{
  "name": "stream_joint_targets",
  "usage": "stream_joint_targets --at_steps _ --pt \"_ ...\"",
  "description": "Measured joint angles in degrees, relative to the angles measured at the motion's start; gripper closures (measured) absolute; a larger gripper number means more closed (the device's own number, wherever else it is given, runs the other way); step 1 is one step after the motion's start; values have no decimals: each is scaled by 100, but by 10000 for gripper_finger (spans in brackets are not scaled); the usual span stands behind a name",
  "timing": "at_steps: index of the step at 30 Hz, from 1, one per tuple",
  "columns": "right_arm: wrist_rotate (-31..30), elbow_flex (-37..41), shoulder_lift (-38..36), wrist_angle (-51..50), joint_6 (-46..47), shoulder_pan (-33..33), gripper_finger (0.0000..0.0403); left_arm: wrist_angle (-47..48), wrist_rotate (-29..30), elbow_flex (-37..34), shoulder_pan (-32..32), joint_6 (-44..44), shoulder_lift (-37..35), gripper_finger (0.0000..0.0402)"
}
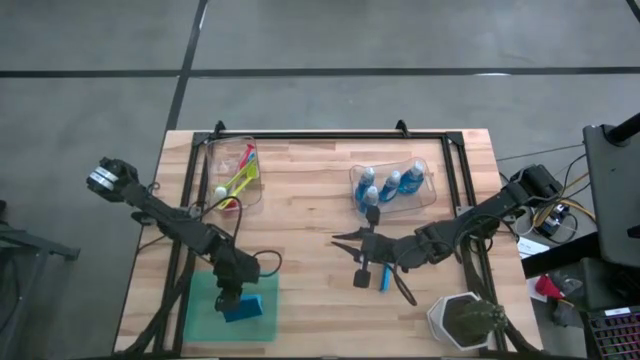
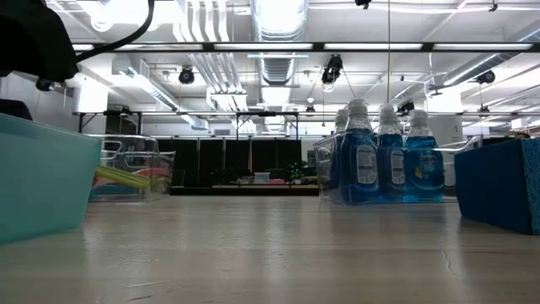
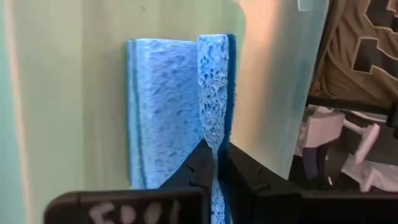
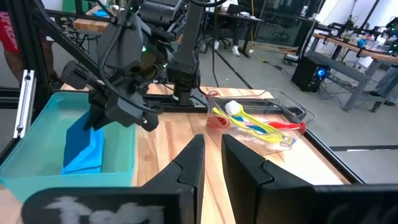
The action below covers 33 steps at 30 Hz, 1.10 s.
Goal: Pick & Place Kitchen Sink Supplies
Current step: Stack the blue sponge on top of the blue sponge in the green bin
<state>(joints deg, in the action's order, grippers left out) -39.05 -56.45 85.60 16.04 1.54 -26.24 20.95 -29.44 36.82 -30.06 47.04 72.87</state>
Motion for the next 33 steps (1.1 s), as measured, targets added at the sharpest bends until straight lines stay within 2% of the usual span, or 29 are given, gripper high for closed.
stream_joint_targets --at_steps 8,13,24,33 --pt "0 2 0 1 0 5 354 8 144 2 2 60 0 316" --pt "0 4 0 -1 80 4 355 9 -71 4 9 308 -1 292" --pt "0 11 0 -7 194 4 344 11 -172 9 61 438 -8 254" --pt "7 11 0 -181 900 140 315 14 -444 11 90 423 -15 258"
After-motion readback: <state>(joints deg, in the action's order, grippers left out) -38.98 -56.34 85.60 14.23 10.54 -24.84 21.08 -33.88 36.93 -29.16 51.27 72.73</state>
